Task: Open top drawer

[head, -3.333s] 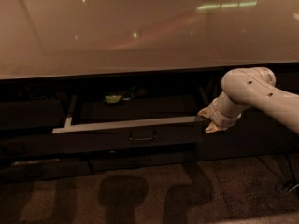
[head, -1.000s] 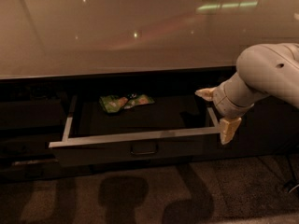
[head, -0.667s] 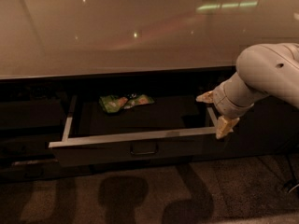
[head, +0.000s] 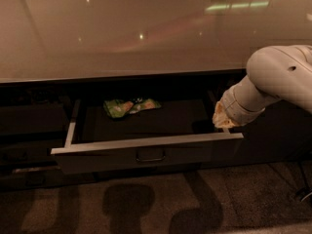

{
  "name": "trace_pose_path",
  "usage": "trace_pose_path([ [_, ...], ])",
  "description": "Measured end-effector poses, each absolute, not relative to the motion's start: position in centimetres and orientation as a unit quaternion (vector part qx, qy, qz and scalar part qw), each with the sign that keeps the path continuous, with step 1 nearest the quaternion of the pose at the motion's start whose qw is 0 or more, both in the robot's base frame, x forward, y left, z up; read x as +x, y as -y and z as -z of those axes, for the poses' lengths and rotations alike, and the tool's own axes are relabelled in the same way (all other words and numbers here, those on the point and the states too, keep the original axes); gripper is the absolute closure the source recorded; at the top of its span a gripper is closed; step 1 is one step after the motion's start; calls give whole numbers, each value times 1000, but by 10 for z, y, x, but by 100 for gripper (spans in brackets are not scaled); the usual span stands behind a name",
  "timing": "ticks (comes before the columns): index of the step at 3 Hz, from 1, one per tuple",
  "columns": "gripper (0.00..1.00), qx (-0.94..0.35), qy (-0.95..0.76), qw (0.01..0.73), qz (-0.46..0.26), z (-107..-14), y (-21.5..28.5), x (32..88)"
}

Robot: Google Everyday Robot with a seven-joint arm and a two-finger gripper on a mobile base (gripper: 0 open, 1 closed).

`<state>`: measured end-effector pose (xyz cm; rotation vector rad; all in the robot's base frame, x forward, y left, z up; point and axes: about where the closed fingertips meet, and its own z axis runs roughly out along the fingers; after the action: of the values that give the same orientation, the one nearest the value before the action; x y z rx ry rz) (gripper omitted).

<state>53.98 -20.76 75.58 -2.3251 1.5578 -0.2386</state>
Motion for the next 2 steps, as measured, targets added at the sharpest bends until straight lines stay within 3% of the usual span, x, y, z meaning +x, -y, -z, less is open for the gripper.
trace_pose_path([
  [1, 93, -823, -542, 160, 60, -744, 203, 546],
  [2, 100, -845, -502, 182, -17, -727, 173, 553],
])
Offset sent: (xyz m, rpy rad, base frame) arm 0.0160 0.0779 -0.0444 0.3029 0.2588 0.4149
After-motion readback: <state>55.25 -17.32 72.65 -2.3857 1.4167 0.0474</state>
